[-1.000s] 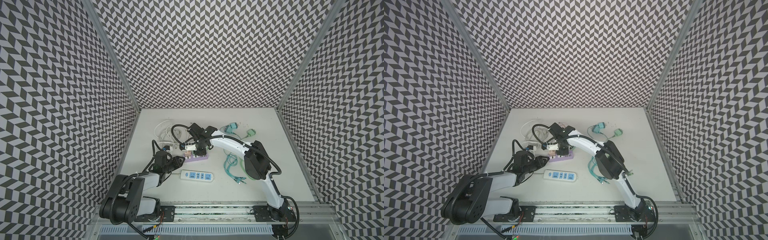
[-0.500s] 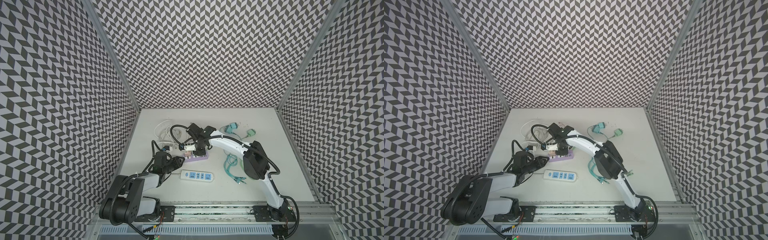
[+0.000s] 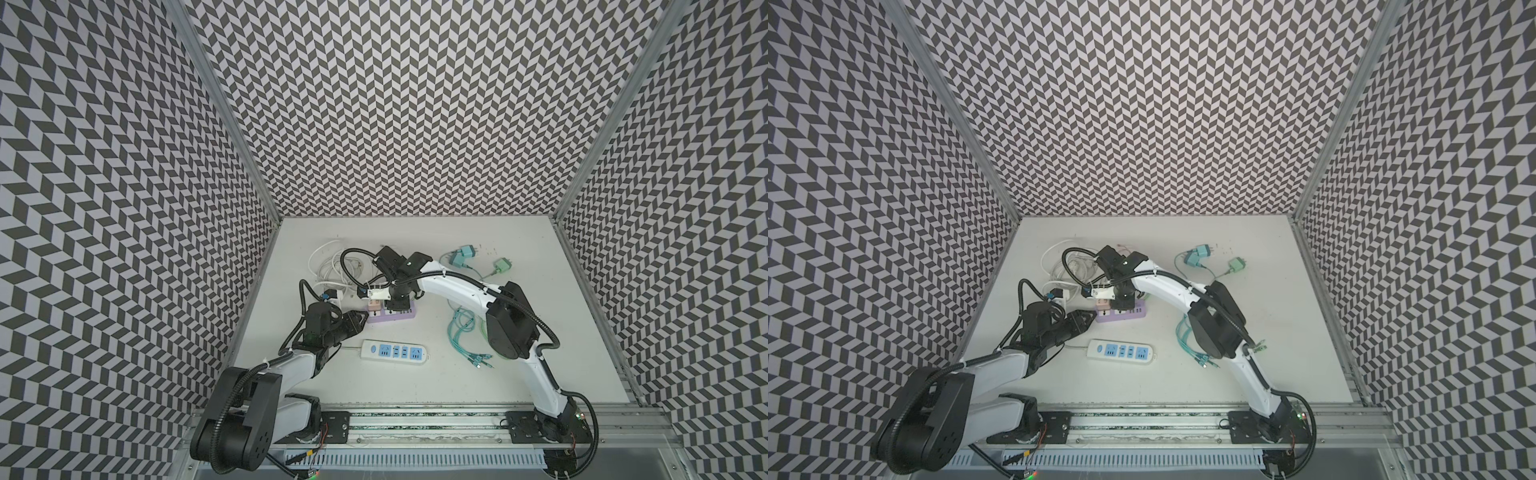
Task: Insert the plug
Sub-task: 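Press the light green charger down into the purple strip socket with the right gripper, then open the right gripper and lift it away from the plugged charger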
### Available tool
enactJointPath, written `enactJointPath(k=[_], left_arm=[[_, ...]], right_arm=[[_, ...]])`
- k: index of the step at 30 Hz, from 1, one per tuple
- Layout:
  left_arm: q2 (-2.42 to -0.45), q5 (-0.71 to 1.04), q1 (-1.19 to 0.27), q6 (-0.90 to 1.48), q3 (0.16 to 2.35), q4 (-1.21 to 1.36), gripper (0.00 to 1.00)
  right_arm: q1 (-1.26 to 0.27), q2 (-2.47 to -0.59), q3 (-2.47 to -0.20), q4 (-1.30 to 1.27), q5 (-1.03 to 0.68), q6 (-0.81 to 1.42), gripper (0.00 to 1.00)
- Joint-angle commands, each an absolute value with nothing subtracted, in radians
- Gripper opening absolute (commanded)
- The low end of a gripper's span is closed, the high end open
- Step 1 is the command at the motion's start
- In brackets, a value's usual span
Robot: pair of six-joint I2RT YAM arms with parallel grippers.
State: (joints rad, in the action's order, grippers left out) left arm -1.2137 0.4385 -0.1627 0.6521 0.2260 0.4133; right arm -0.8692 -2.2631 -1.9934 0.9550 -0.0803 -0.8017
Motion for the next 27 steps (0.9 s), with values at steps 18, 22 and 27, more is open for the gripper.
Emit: enactJointPath(k=[18, 22, 27], left_arm=[[-1.094, 0.409, -0.158, 0.660, 0.232, 0.319, 0.36], [-1.090, 0.408, -0.158, 0.660, 0.233, 0.313, 0.36], [-1.087, 0.408, -0.158, 0.658, 0.239, 0.305, 0.36]], right_arm=[[-0.853, -2.166, -1.903, 0.825, -0.121, -0.749, 0.51], [-0.837, -2.133, -1.868, 0.807, -0.140, -0.736, 0.56], [-0.818, -2.093, -1.817, 0.788, -0.169, -0.729, 0.57]])
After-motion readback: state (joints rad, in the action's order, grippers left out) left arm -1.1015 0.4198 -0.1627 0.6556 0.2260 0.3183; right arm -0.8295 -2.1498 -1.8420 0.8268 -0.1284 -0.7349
